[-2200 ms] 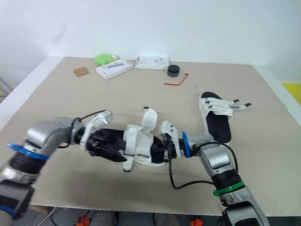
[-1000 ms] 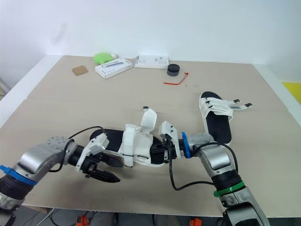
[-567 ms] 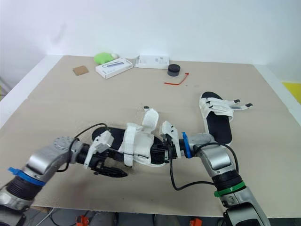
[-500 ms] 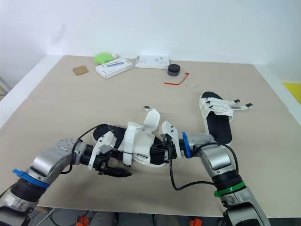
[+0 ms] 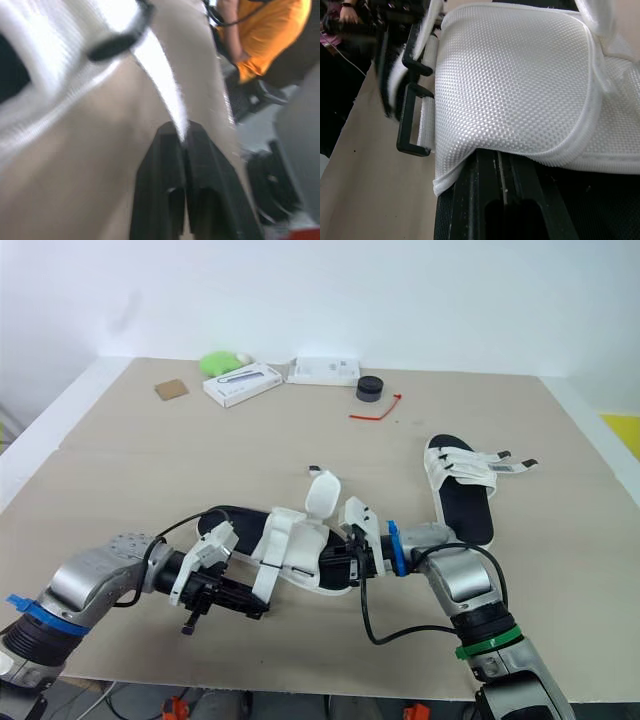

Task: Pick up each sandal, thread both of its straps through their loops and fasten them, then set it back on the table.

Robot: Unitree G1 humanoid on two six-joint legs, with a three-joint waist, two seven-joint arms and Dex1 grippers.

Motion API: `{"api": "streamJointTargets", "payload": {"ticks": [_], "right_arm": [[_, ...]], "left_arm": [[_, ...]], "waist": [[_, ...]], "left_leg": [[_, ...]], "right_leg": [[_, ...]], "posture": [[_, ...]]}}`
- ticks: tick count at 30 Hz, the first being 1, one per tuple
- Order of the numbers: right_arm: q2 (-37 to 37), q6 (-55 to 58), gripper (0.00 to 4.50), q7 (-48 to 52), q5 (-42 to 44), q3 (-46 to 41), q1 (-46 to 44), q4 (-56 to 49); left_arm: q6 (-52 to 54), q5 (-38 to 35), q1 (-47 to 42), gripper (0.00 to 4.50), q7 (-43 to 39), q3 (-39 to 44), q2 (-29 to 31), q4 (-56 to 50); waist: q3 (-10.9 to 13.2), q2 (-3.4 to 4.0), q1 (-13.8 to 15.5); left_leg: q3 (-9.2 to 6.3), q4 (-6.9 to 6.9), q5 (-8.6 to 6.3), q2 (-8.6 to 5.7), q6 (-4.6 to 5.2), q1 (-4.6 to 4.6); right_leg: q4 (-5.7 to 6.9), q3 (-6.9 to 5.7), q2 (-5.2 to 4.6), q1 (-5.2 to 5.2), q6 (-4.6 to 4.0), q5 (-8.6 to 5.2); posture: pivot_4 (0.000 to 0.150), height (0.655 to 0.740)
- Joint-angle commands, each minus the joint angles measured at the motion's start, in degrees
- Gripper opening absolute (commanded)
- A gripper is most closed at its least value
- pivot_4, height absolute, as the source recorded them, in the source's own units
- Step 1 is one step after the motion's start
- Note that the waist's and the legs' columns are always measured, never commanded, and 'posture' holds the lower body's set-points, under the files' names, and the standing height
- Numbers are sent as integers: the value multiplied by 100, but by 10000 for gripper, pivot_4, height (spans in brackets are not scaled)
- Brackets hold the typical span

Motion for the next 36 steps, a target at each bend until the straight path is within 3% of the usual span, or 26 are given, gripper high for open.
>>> {"api": "streamJointTargets", "payload": {"ticks": [1,6,9,18,21,29,36], "right_arm": [[-38,180,0,-51,-161,285,146,247],[-29,165,0,-36,-165,287,128,281],[-14,155,0,-33,-170,293,106,306],[-8,138,0,-44,-178,295,95,327],[-18,139,0,-60,-173,291,122,306],[-22,148,0,-96,-161,284,164,269],[-12,160,0,-101,-154,288,156,259]], "left_arm": [[529,-551,-245,1668,-499,139,350,-433],[1777,-1663,-806,1668,-835,350,641,-737],[2653,-2344,-1424,1668,-365,696,135,-212],[3589,-2241,-2503,1668,2819,2344,-2289,2336],[3772,-2037,-2753,1668,3783,2931,-2781,3219],[4295,-2007,-3000,1668,4989,4179,-3239,4269],[4425,-2569,-2802,1668,4756,3684,-3171,3989]], "waist": [[0,4,6],[2,0,6],[3,-1,12],[4,4,-31],[4,4,-11],[4,4,8],[4,4,7]], "left_leg": [[0,0,0,0,0,2],[1,0,-1,0,-1,2],[1,1,-1,0,-1,4],[-10,10,0,0,2,-2],[-13,22,1,-1,4,-1],[-11,28,1,-5,1,-5],[-11,27,0,-7,-6,-3]], "right_leg": [[0,0,-2,2,0,-1],[0,1,-2,0,-2,-3],[0,-1,-2,-6,-2,-3],[3,0,10,4,33,19],[4,-2,10,8,38,25],[3,3,7,10,45,30],[3,3,6,12,46,31]], "posture": [[1500,7400],[1500,7400],[1500,7400],[1500,7400],[1500,7400],[1500,7400],[1500,7400]]}}
